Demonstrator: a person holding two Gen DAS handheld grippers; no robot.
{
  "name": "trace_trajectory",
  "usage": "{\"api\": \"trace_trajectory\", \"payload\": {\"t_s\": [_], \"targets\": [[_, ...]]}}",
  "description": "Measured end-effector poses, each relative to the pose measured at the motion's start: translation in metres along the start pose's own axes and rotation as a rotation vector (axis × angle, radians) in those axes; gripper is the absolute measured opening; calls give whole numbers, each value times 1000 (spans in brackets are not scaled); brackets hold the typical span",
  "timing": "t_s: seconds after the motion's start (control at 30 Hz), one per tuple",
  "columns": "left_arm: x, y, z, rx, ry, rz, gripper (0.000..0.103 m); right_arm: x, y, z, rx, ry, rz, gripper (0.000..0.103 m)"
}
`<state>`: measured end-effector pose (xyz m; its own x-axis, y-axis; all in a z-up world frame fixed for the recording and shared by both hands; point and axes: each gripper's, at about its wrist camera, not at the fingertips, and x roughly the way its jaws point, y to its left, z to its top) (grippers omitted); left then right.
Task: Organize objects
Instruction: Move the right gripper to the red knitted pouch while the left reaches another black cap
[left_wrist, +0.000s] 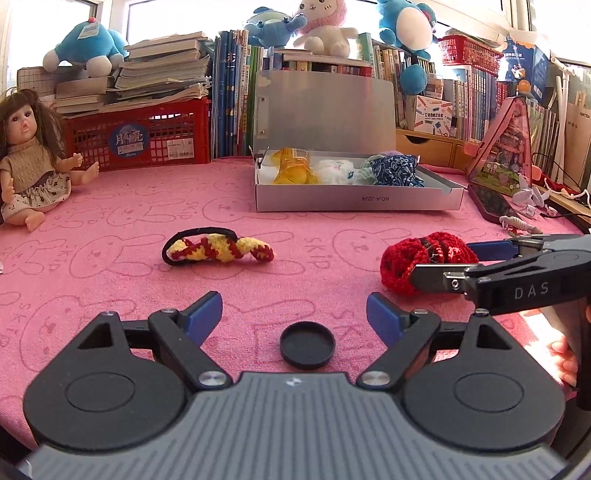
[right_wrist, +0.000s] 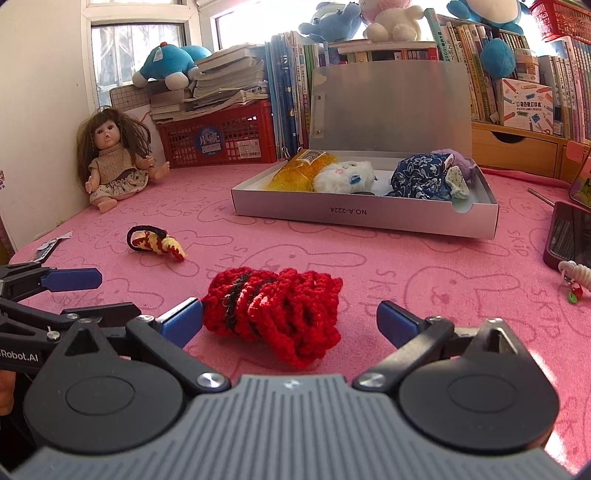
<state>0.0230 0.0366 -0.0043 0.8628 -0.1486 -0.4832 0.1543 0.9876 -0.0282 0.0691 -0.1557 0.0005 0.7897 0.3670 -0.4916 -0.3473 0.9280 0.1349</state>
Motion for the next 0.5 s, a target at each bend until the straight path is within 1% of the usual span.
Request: {"api": "trace_trajectory", "payload": {"t_s": [0.23,0.5], "targets": [[4,0,-10,-8,29,-14,88,1,-3,-3,41,11,1,103],[5,-10,-16,56,15,9,88,1,-4,-3,54,10,-9,103]]}}
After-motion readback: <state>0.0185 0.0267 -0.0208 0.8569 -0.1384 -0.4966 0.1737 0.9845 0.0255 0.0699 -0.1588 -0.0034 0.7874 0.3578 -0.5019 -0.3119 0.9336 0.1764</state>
